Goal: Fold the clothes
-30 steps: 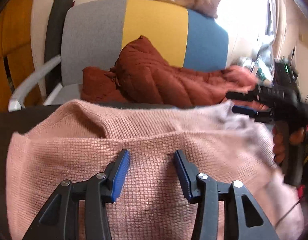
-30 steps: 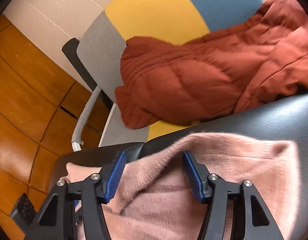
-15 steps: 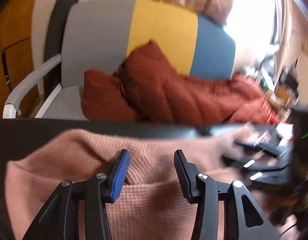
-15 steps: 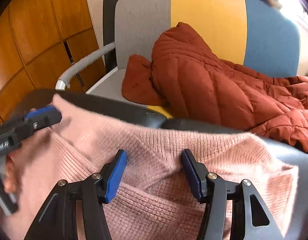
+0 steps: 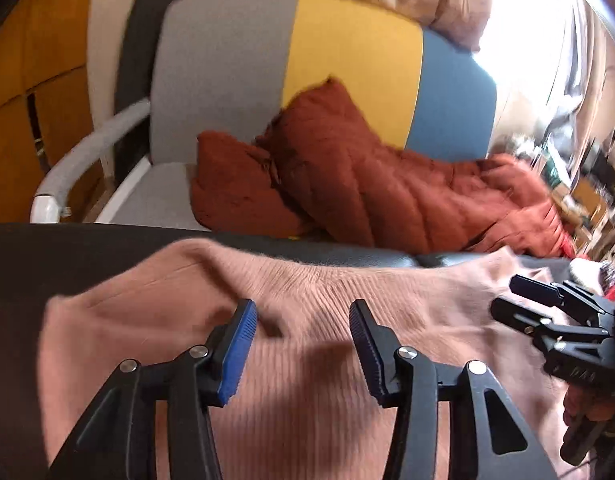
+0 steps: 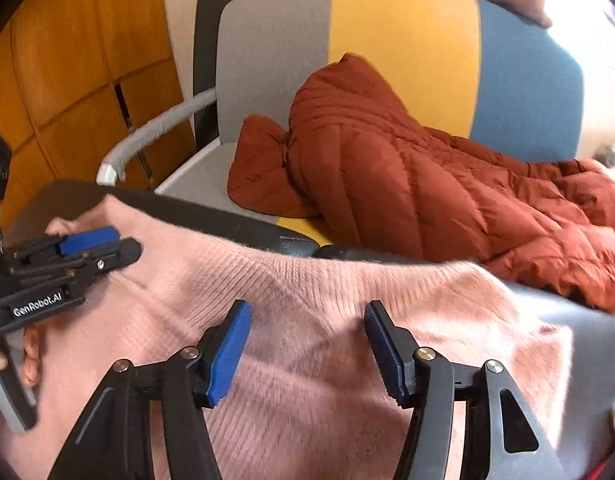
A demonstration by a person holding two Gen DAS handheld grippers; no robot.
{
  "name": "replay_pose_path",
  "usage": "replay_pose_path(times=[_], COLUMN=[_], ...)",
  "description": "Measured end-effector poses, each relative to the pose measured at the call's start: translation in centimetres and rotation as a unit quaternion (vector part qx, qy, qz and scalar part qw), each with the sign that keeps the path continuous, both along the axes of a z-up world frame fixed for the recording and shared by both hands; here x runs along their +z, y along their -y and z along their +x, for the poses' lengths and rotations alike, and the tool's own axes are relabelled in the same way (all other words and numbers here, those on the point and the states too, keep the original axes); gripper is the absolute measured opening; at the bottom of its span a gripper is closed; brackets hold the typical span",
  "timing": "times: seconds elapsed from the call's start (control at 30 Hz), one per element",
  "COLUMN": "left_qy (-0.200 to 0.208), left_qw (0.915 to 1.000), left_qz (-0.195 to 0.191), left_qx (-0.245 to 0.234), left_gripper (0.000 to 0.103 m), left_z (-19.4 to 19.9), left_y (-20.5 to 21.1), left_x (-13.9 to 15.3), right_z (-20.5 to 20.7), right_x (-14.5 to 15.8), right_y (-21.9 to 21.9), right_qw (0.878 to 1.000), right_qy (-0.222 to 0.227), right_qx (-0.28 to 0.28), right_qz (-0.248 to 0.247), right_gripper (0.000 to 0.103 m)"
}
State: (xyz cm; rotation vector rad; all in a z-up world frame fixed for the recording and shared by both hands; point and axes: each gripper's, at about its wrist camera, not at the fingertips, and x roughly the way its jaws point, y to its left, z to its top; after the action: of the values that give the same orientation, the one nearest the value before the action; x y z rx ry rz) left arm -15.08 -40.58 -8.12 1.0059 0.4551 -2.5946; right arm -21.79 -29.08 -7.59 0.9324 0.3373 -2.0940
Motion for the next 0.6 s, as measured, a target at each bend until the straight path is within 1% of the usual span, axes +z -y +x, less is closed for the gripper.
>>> replay_pose_path(times=[0.07, 0.13, 0.17, 0.23, 0.3, 0.43, 0.6], left_qy=[-0.007, -0.009, -0.008, -0.001, 0.007, 0.02, 0.023], left_qw=[0.9999, 0.9999, 0.9999, 1.0, 1.0, 0.9995, 0.9994], left_qz=[0.004, 0.0, -0.005, -0.003, 0.006, 0.026, 0.026], left_qx=[0.006, 0.007, 0.007, 0.001, 0.001, 0.001, 0.005], left_gripper=[0.05, 0.05, 0.05, 0.05, 0.05, 0.05, 0.05], left_z=[2.6, 5.1, 6.7, 8.9, 11.5, 16.4, 22.2], left_y=[-0.8, -2.0, -2.8, -4.0, -5.0, -6.8, -8.5], left_x=[0.8, 1.1, 1.1, 0.7, 0.0, -1.5, -2.3], right_z=[0.9, 1.8, 2.5, 3.8, 5.1, 8.4, 12.9], right_x=[1.3, 1.6, 1.5, 1.3, 1.1, 0.0, -1.6], right_y=[-2.2, -4.6, -6.1, -9.0, -11.7, -17.7, -25.1], right_qw=[1.0, 0.999, 0.998, 0.997, 0.996, 0.994, 0.989], right_qy=[0.009, 0.037, 0.048, 0.07, 0.088, 0.11, 0.142], right_qx=[0.004, 0.01, 0.011, 0.013, 0.013, -0.005, -0.031], right_qz=[-0.026, -0.039, -0.035, -0.029, -0.021, -0.003, -0.015], right_gripper=[0.062, 0.062, 0.062, 0.062, 0.062, 0.062, 0.062])
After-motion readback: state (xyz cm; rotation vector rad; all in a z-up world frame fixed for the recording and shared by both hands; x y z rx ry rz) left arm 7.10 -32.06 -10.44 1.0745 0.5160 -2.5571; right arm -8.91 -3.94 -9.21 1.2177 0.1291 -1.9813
